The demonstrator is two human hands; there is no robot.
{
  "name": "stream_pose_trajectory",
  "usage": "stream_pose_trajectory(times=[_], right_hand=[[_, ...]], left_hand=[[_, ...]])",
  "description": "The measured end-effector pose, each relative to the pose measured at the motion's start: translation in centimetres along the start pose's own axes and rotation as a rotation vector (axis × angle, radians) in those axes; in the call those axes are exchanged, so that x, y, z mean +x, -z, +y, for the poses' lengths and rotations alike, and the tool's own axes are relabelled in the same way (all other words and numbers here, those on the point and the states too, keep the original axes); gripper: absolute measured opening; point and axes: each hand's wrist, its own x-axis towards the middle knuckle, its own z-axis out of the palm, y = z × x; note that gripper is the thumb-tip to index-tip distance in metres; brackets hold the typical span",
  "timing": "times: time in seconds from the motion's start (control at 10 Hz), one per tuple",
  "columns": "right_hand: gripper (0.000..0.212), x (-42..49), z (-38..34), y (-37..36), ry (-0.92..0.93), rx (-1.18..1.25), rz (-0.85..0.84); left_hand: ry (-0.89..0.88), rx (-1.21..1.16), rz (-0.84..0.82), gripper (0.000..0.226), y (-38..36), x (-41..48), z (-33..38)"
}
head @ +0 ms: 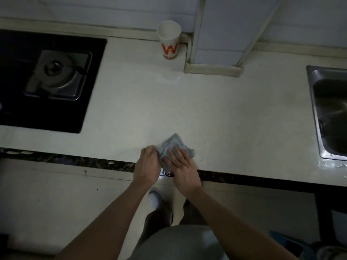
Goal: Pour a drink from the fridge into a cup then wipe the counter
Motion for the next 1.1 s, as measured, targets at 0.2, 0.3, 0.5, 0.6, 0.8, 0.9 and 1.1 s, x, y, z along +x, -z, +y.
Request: stream_pose_trajectory(times=[0.2,0.3,0.5,0.6,0.8,0.9,1.1], right_hand=[[0.047,-4.0,7.7,0.8,-0.018,-0.021,0.110],[0.055,-6.2,12.4,2.5,-0.157,-0.006,0.094],[0.058,-8.6,23.4,6.4,-0.413,-0.003,0.092],[0.058,-8.7,28.5,8.5,-0.553,-0.020,0.148],[0.063,-7.5,34.6,11.3,-0.805,-0.054,0.123],[0.067,-6.3,35.2,11.8,-0.876,-0.052,0.102],[0.058,-5.9,35.2,12.4,-0.876,-0.088,0.049]], left_hand=[[-0.200,0.016,-0.081,0.041,-1.9,0.9,4.7],[-0.318,0.059,-0.105,0.042,-2.9,1.8,7.1],[-0.442,0.187,-0.107,0.033,-5.1,4.4,12.5],[-0.473,0.249,-0.094,0.036,-6.1,5.9,14.8],[-0.497,0.310,-0.125,0.047,-6.9,7.3,18.8],[-0.446,0.287,-0.137,0.038,-6.8,7.5,19.6],[-0.413,0.239,-0.240,0.034,-5.5,8.2,20.6]])
